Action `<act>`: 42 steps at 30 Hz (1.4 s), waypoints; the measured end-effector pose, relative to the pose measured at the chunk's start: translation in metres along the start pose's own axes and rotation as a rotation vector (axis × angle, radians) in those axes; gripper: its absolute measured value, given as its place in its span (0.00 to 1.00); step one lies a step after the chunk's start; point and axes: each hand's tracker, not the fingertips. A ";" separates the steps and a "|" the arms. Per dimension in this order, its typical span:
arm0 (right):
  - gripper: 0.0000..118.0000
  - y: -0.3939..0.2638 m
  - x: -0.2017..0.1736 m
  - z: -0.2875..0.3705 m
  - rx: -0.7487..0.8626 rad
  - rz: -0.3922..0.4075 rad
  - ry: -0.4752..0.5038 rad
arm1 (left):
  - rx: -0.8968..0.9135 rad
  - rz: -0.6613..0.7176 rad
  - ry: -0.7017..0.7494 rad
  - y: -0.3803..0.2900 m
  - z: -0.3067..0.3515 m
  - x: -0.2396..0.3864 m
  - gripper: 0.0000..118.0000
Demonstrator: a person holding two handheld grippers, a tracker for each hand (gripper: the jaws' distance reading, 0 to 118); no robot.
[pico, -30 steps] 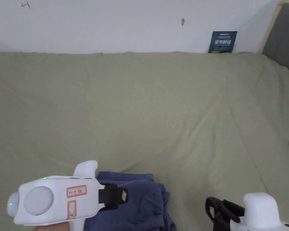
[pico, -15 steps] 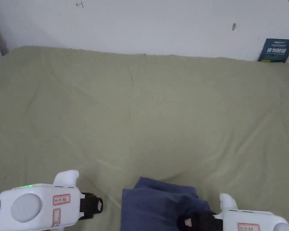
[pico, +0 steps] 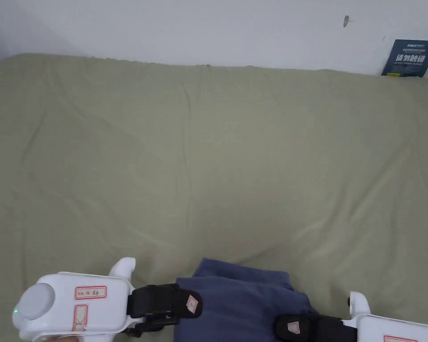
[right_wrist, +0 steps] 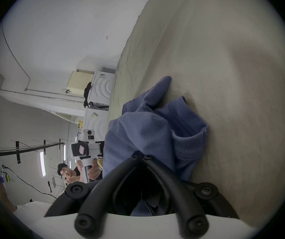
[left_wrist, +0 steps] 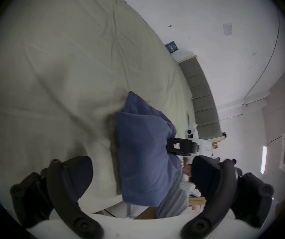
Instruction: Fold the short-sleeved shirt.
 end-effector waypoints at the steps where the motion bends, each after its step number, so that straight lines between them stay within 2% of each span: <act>1: 0.01 0.000 0.001 0.000 0.000 -0.004 0.007 | -0.017 0.002 -0.024 0.002 -0.007 -0.002 0.95; 4: 0.01 -0.001 0.004 0.000 0.006 -0.012 0.019 | -0.022 -0.002 -0.125 0.003 -0.025 -0.001 0.91; 6: 0.01 -0.001 0.005 0.000 0.006 -0.016 0.025 | -0.048 -0.020 -0.119 0.004 -0.040 -0.003 0.83; 7: 0.01 -0.001 0.006 0.001 0.005 -0.018 0.028 | -0.061 -0.047 -0.101 0.002 -0.040 -0.005 0.69; 9: 0.01 0.000 0.008 0.001 0.005 -0.022 0.034 | -0.023 -0.054 -0.038 0.001 -0.036 -0.014 0.30; 10: 0.01 0.000 0.008 0.000 0.000 -0.021 0.040 | -0.028 -0.034 -0.050 0.000 -0.036 -0.021 0.28; 11: 0.01 0.000 0.007 0.000 -0.001 -0.015 0.033 | -0.027 0.001 -0.118 -0.004 -0.033 -0.015 0.27; 13: 0.01 0.001 0.004 0.000 -0.002 -0.009 0.022 | -0.023 -0.027 -0.078 -0.005 -0.033 -0.005 0.26; 19: 0.01 -0.006 -0.040 0.012 0.049 0.141 -0.125 | -0.025 -0.050 -0.068 0.003 -0.014 0.006 0.26; 21: 0.01 -0.012 -0.063 0.023 0.087 0.254 -0.228 | -0.016 -0.095 -0.034 0.009 0.004 0.012 0.26; 23: 0.01 -0.019 -0.082 0.033 0.140 0.328 -0.293 | -0.004 -0.115 0.002 0.020 0.030 0.004 0.26; 27: 0.01 -0.036 -0.121 0.050 0.311 0.485 -0.483 | 0.084 -0.117 0.103 0.039 0.101 -0.014 0.26; 31: 0.01 -0.059 -0.160 0.058 0.601 0.680 -0.766 | 0.148 -0.091 0.207 0.061 0.177 -0.043 0.26; 33: 0.01 -0.063 -0.176 0.059 0.694 0.765 -0.913 | 0.196 -0.077 0.267 0.072 0.210 -0.058 0.26; 36: 0.01 -0.065 -0.190 0.064 0.825 0.795 -1.025 | 0.220 -0.056 0.290 0.089 0.245 -0.075 0.26; 40: 0.01 -0.059 -0.201 0.071 0.882 0.780 -1.050 | 0.219 -0.050 0.325 0.113 0.277 -0.095 0.26; 42: 0.01 -0.052 -0.205 0.071 0.860 0.774 -1.048 | 0.168 -0.038 0.352 0.129 0.288 -0.104 0.26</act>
